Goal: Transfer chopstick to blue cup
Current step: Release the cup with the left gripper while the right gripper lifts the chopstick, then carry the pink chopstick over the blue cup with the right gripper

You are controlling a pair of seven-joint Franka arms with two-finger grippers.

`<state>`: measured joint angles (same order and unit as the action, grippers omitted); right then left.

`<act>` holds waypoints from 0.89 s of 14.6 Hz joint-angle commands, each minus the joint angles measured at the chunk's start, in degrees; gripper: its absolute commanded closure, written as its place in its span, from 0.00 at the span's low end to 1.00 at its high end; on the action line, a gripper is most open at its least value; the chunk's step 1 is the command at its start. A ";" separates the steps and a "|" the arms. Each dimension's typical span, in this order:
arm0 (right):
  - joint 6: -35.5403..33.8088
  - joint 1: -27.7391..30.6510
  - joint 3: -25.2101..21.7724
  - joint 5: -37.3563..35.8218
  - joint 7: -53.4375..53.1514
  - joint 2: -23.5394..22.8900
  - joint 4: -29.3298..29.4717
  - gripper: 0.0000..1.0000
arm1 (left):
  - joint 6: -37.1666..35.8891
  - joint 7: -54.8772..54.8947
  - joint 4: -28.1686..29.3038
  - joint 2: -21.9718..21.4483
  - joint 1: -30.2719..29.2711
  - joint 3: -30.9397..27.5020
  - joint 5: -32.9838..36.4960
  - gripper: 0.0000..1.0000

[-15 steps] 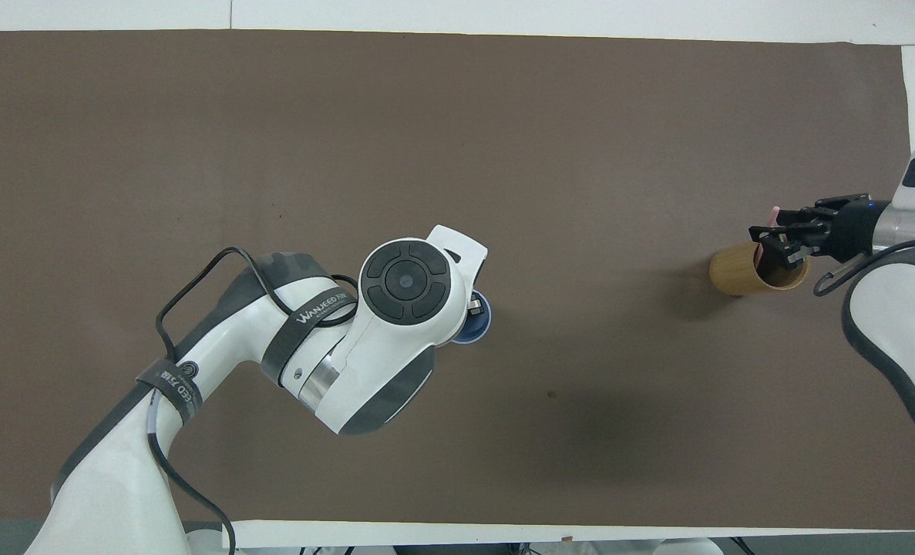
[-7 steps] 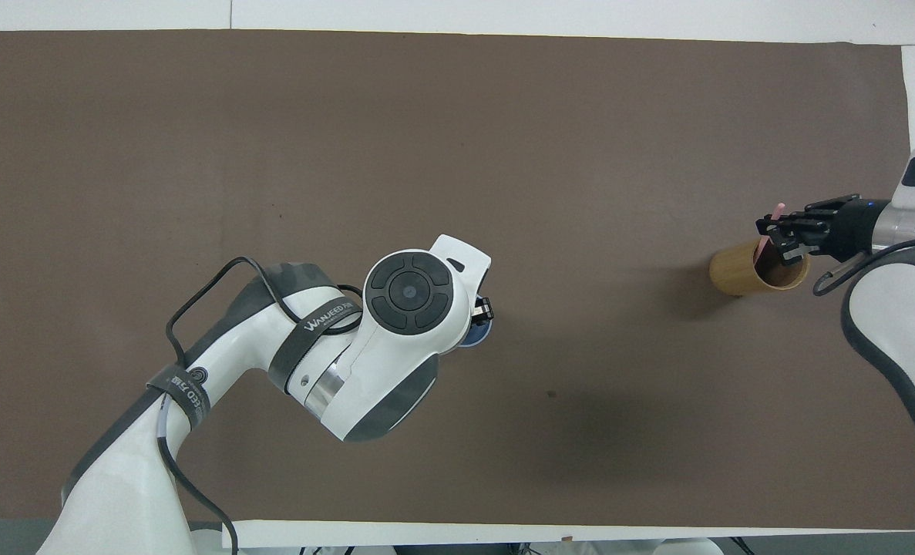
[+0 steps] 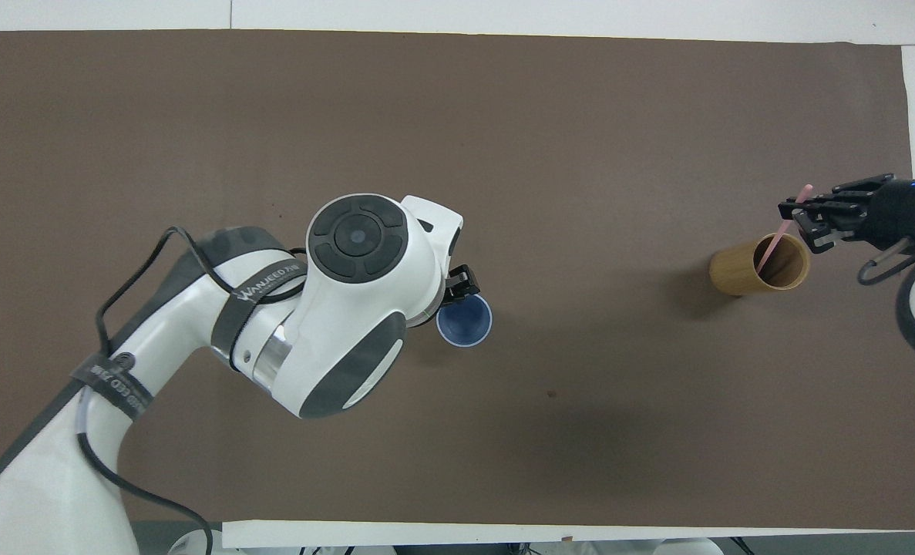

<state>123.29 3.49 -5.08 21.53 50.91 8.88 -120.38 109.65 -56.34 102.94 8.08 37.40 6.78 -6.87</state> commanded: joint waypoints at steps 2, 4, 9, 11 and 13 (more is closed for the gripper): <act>-12.26 1.43 0.24 -4.20 -0.54 0.53 13.81 0.92 | -6.19 13.31 -0.20 -8.15 -9.77 -0.54 0.81 0.00; -17.45 0.73 0.59 -4.75 -4.65 0.18 20.42 0.92 | -9.61 25.42 -0.11 -10.36 -17.85 -0.54 0.89 0.00; -19.06 -7.51 5.34 -9.56 -29.58 -0.53 25.19 0.94 | -12.79 46.54 -3.25 -11.34 -32.90 -0.62 2.03 0.00; -16.87 -15.32 5.52 -14.04 -43.02 -0.53 25.02 0.96 | -14.64 53.76 -7.38 -9.41 -33.27 -0.45 10.34 0.00; -15.90 -20.96 5.52 -16.78 -53.32 -0.53 24.66 0.97 | -16.83 55.19 -9.77 -8.61 -33.36 -0.53 14.33 0.00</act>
<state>106.66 -13.48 0.66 7.24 5.96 8.97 -96.45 96.26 -3.13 97.45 -2.55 3.99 5.36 3.69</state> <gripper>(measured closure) 0.907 0.000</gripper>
